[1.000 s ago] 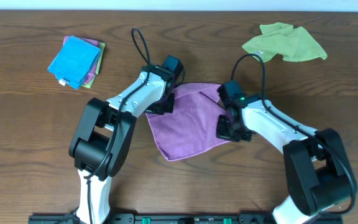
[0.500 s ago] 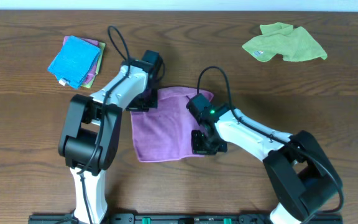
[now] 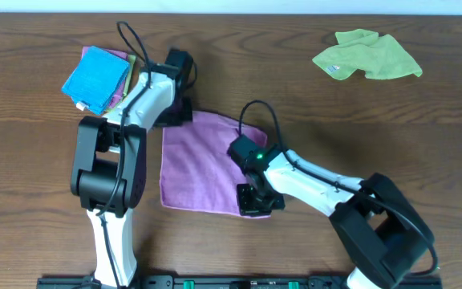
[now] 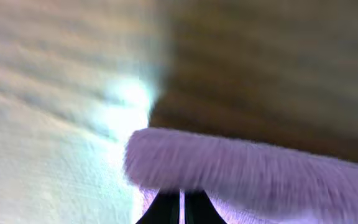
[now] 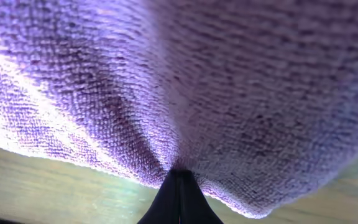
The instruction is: Fold the cloth
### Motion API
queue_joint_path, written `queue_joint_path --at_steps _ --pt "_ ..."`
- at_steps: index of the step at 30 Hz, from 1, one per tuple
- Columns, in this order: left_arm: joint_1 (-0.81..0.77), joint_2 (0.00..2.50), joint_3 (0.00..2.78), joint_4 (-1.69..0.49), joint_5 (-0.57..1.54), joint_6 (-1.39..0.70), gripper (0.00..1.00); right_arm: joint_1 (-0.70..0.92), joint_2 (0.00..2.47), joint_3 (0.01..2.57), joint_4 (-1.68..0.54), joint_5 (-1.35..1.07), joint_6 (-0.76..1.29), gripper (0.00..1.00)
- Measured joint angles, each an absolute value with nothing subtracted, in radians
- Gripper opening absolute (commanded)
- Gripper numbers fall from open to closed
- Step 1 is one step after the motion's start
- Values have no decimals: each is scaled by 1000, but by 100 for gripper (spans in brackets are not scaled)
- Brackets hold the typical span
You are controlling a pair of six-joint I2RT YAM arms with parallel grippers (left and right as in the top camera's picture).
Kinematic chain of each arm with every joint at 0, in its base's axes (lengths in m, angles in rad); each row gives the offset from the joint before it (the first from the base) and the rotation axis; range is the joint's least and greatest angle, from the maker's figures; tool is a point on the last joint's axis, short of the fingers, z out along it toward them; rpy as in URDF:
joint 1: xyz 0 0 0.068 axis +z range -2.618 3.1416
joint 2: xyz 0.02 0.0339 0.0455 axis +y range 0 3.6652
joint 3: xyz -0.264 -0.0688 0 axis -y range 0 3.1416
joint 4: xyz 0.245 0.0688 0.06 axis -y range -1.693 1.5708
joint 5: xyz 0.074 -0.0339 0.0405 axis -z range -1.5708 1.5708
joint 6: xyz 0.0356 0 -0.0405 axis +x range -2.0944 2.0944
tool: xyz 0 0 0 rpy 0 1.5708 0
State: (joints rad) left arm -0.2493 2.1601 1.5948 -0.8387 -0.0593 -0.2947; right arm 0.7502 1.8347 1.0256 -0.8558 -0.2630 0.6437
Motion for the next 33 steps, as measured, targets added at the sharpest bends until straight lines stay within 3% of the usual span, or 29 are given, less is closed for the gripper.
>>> queue_joint_path --at_steps 20,26,33 --pt "-249 2160 1642 -812 -29 -287 6 762 1814 1010 -851 -287 642 2" --pt "-240 2151 1707 -925 -29 -287 6 762 1589 997 -854 -250 642 2" --pt "-217 1974 1780 -1119 -28 -287 6 749 1285 998 -878 -175 640 1"
